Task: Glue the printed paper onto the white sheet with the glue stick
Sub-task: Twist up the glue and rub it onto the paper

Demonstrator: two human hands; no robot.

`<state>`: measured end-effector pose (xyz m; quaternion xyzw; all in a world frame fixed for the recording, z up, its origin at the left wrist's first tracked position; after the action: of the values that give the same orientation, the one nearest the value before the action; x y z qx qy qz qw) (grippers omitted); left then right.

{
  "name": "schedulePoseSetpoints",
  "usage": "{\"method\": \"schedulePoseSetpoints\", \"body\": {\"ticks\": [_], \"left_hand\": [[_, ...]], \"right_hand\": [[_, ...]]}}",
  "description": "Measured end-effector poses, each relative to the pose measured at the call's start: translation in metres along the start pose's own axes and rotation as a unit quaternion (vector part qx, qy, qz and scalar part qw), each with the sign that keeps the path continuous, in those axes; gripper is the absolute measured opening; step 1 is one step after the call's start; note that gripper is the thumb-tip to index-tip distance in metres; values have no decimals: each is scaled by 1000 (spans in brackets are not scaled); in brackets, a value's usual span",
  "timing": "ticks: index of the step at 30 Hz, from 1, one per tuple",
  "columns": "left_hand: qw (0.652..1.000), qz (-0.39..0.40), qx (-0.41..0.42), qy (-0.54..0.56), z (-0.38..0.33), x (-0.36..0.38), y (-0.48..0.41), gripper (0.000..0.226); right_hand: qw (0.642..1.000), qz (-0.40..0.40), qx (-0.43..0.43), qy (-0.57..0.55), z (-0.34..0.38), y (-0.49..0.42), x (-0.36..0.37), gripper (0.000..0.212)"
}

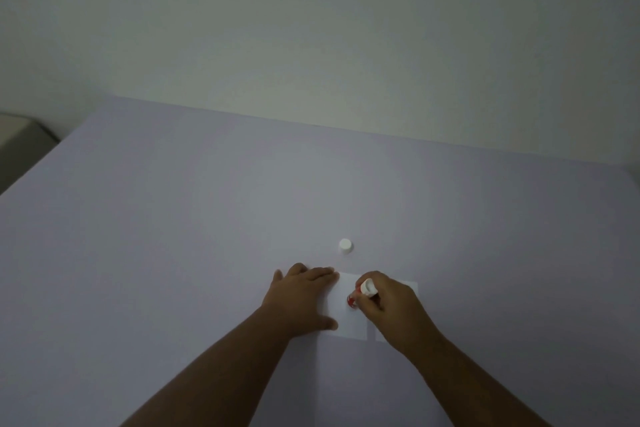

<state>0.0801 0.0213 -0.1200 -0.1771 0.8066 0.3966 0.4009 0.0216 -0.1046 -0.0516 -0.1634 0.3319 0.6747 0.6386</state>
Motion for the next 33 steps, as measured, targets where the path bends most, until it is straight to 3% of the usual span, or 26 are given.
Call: {"method": "schedulePoseSetpoints", "body": {"ticks": [4, 11, 18, 24, 30, 33], "left_hand": [[1000, -1, 0, 1, 0, 0, 0, 90], [1000, -6, 1, -3, 1, 2, -3, 91], [1000, 3, 0, 2, 2, 2, -2, 91], [1000, 0, 2, 1, -2, 0, 0, 90], [1000, 1, 1, -8, 0, -1, 0, 90], [1000, 1, 2, -9, 0, 0, 0, 90]], "right_hand": [[999, -51, 2, 19, 3, -13, -15, 13], [1000, 9, -3, -5, 6, -6, 17, 10], [998, -63, 9, -5, 7, -25, -15, 14], [1000, 2, 15, -19, 0, 1, 11, 9], [998, -51, 20, -15, -3, -4, -15, 12], [999, -20, 23, -19, -6, 5, -3, 11]]}}
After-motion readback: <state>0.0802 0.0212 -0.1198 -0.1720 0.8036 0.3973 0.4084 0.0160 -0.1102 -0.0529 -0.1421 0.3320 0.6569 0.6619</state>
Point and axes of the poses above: each hand's wrist, its own y-axis away from the middle knuckle, its own x-axis out of the palm, z = x × y, the point moved 10 cm from there along -y, towards the middle knuckle, and after that the axes turned 8 degrees about z, right-handed, at the moved point
